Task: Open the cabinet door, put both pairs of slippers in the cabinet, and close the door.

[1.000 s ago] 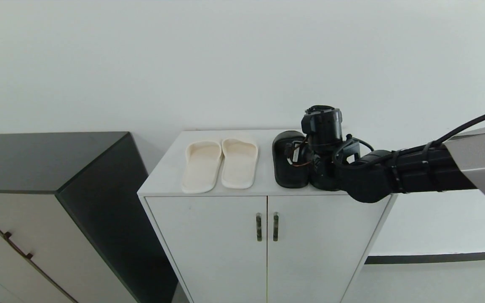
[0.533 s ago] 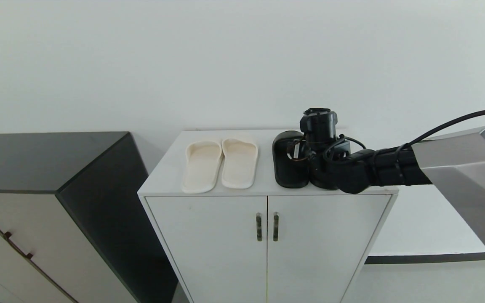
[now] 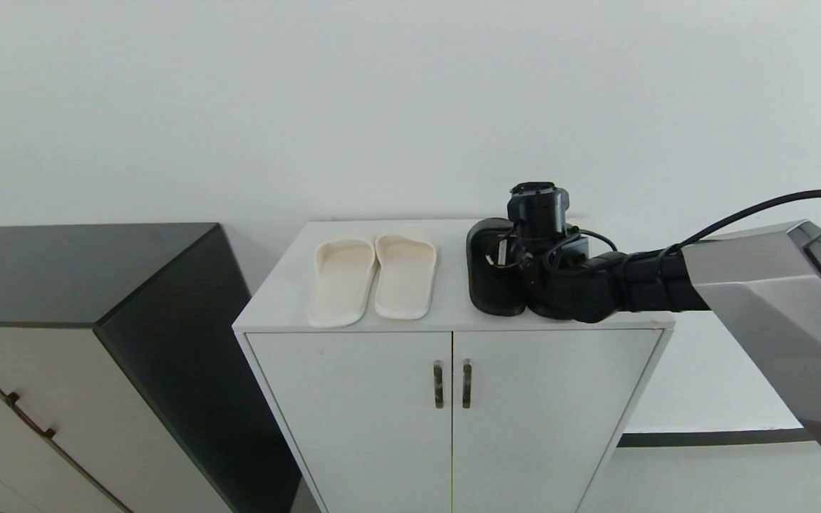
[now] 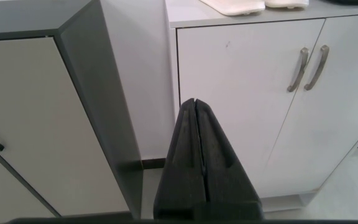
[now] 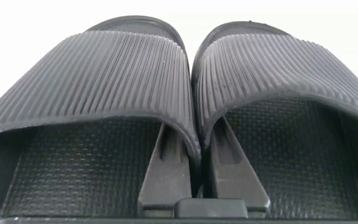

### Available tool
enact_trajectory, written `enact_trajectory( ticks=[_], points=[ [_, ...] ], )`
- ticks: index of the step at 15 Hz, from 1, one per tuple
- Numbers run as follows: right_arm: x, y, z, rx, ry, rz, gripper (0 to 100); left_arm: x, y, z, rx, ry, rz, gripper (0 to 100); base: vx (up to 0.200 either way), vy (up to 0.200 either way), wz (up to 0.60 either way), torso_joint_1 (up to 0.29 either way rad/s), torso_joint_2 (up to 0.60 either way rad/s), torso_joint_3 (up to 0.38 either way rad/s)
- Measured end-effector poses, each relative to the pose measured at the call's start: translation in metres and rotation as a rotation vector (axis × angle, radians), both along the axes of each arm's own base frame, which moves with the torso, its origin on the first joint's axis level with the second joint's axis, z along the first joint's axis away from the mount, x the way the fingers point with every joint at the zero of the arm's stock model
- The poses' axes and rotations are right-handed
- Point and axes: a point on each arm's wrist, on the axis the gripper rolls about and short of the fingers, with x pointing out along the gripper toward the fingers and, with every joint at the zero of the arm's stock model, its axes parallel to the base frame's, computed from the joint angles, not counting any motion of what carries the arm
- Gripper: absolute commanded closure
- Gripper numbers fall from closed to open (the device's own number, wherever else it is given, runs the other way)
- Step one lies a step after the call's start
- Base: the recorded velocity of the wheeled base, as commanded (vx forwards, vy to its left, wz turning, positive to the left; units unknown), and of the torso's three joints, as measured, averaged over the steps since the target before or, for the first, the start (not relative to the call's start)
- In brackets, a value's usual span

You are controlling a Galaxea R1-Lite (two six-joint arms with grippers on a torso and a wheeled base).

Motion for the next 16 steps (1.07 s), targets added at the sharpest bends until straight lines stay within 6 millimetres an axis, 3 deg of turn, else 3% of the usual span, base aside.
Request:
enact_trajectory(
  ticks=[3, 7, 11, 16],
  points=[
    [-0.011, 0.001, 0.01, -0.01, -0.005, 0.013, 100, 0.0, 0.0, 0.0, -0.002, 0.0, 0.001, 100, 0.0, 0.0, 0.0, 0.0, 0.0, 0.0],
    [-0.059, 0.0, 0.02, -0.046, 0.045, 0.102, 100, 0.0, 0.0, 0.0, -0.017, 0.001, 0.002, 100, 0.0, 0.0, 0.0, 0.0, 0.0, 0.0],
    [-0.131, -0.014, 0.032, -0.058, 0.105, 0.285, 100, 0.0, 0.0, 0.0, -0.026, 0.001, 0.005, 100, 0.0, 0.0, 0.0, 0.0, 0.0, 0.0],
    [-0.22, -0.062, 0.038, 0.012, 0.185, 0.737, 100, 0.0, 0.0, 0.0, -0.027, 0.001, 0.006, 100, 0.0, 0.0, 0.0, 0.0, 0.0, 0.0]
  ],
)
